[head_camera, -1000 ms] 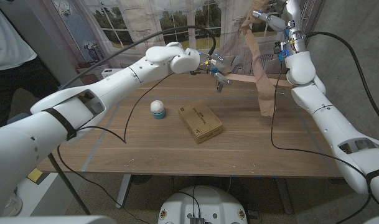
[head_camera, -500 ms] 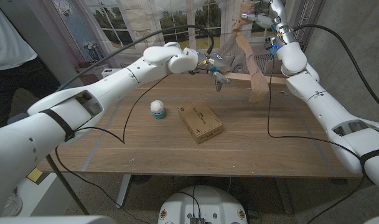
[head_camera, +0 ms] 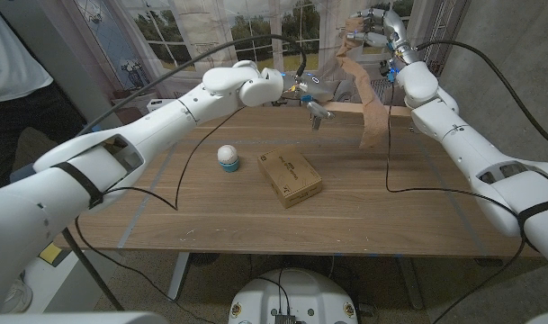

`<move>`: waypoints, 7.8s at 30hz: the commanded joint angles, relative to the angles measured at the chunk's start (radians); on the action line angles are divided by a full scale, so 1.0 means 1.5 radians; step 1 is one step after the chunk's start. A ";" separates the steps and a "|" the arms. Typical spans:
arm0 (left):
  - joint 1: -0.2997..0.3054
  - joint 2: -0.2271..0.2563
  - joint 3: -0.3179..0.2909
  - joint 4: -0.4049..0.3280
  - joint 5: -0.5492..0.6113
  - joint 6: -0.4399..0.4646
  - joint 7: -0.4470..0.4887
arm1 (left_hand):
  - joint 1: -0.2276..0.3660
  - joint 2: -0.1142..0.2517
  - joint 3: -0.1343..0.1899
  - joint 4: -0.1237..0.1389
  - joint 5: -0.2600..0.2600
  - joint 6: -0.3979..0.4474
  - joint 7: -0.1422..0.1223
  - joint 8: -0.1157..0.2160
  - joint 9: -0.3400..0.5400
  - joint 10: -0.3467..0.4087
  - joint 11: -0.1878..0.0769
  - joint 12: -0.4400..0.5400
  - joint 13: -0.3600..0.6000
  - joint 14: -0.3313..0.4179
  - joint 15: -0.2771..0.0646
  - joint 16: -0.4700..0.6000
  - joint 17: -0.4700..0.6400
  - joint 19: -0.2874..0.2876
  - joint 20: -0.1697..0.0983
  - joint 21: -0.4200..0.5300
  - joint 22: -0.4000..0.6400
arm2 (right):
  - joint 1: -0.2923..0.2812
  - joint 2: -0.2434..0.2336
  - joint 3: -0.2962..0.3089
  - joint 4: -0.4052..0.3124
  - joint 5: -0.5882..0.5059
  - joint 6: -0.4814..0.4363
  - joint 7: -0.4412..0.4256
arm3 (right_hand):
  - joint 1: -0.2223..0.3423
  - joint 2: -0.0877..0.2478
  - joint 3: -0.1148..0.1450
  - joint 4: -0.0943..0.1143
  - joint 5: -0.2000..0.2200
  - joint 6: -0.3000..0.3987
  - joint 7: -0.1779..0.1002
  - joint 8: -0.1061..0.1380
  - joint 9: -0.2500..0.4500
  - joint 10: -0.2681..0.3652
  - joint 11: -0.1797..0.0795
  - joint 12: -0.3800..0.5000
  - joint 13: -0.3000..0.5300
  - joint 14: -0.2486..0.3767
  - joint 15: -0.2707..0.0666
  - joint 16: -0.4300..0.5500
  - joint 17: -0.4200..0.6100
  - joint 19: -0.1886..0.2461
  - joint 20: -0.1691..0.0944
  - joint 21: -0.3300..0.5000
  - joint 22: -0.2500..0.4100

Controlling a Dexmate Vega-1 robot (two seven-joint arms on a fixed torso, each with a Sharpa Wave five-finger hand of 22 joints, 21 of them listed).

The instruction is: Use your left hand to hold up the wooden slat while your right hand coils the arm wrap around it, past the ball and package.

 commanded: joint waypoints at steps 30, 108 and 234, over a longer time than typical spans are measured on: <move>0.068 0.034 -0.058 -0.099 0.020 0.032 0.033 | 0.001 0.008 0.024 0.020 0.004 0.001 0.010 0.008 0.002 0.005 -0.005 0.004 0.001 0.000 -0.002 -0.002 0.000 -0.001 -0.021 0.005 0.002 | 0.033 -0.024 -0.044 0.135 0.061 -0.190 0.020 | 0.132 0.137 0.000 0.005 0.002 0.085 0.082 -0.005 0.004 0.111 -0.086 -0.003 0.008 0.177 -0.195 -0.010 0.007 -0.011 -0.083 0.003 0.000; 0.084 0.037 -0.061 -0.108 0.091 0.101 0.149 | 0.000 0.010 0.025 0.021 0.003 -0.001 0.008 0.011 0.003 0.011 -0.005 0.004 0.001 0.005 -0.002 -0.002 0.000 0.004 -0.023 0.007 0.012 | -0.328 -0.185 0.045 -0.299 0.109 -0.523 -0.205 | 0.137 0.138 -0.006 0.006 0.004 0.091 0.090 -0.021 0.016 0.121 -0.081 -0.018 0.017 0.185 -0.194 -0.021 0.019 -0.014 -0.080 0.006 0.000; 0.041 -0.178 0.101 0.240 0.219 0.504 0.736 | -0.007 0.019 0.035 0.025 -0.008 0.003 -0.003 0.021 0.007 0.021 -0.022 0.004 0.001 0.020 -0.003 0.000 0.000 0.021 -0.041 0.013 0.050 | -0.855 -0.027 0.547 -0.589 0.134 -0.008 -0.060 | 0.152 0.140 -0.010 0.001 0.003 0.103 0.101 -0.051 0.026 0.145 -0.065 -0.045 0.022 0.222 -0.193 -0.030 0.008 0.004 -0.072 0.032 0.001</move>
